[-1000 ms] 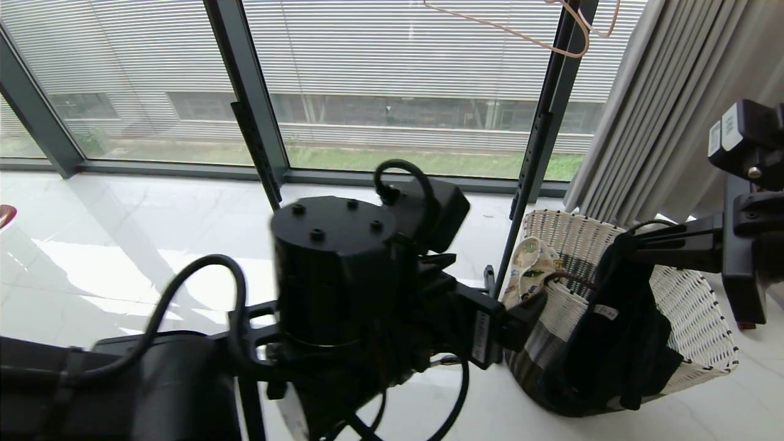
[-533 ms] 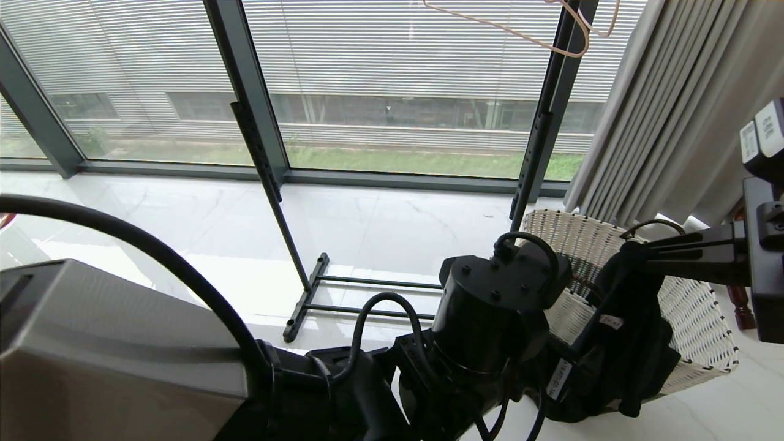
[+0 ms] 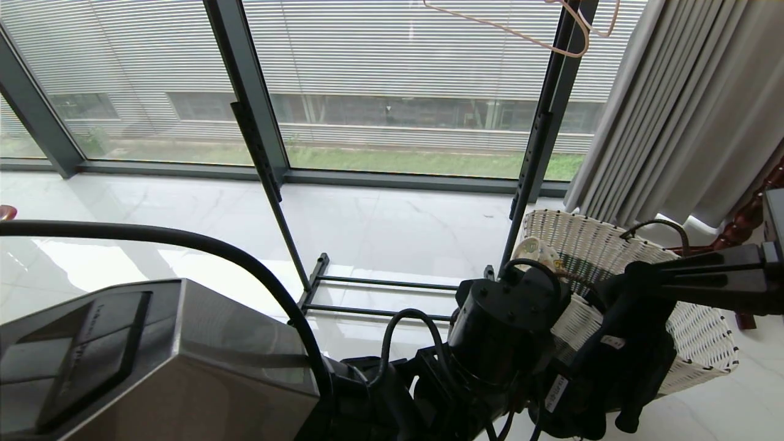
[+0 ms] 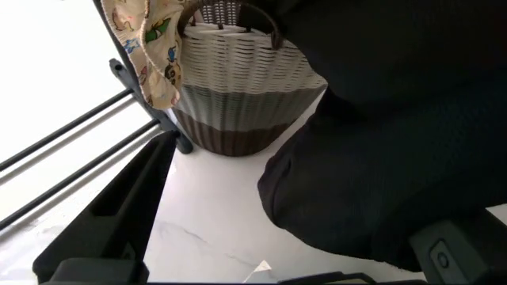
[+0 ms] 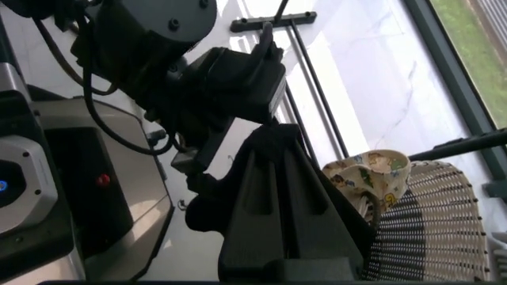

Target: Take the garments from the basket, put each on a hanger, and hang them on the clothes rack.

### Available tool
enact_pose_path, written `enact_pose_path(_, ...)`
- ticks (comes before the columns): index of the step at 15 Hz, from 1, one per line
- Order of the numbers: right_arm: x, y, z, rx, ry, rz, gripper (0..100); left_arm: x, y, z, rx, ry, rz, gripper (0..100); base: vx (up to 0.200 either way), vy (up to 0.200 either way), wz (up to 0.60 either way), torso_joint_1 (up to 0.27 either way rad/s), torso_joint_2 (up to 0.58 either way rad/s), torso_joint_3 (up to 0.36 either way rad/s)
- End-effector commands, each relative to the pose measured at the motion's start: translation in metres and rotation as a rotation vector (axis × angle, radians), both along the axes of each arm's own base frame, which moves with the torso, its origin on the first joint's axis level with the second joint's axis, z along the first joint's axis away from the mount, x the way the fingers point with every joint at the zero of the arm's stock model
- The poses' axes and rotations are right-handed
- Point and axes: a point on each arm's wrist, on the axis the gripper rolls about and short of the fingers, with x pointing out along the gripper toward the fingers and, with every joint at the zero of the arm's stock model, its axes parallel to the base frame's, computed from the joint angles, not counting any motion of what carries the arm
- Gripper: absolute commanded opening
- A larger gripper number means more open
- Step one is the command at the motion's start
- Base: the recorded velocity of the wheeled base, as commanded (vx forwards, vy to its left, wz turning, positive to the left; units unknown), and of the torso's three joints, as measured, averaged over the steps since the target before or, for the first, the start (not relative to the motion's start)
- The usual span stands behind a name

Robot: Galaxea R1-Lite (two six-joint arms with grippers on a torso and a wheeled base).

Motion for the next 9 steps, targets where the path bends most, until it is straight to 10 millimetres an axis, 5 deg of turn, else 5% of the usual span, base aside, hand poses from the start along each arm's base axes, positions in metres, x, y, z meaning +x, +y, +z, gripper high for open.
enact_pose_path(1, -0.003, 0.000, 0.001, 0.005, -0.005, 0.011, 0, 0.000, 0.000, -0.004, 0.009, 0.005, 0.000, 0, 0.000, 0.000, 0.00, 0.000, 0.00, 0.000)
enact_pose_path(6, -0.004, -0.002, 0.001, 0.024, 0.015, -0.011, 0, -0.005, 0.008, -0.014, 0.054, 0.018, 0.028, 0, 0.000, 0.000, 0.00, 0.000, 0.00, 0.000)
enact_pose_path(9, 0.001, 0.003, -0.014, 0.058, 0.130, -0.064, 0, -0.020, 0.033, 0.010, -0.016, 0.063, 0.077, 0, 0.000, 0.000, 0.00, 0.000, 0.00, 0.000)
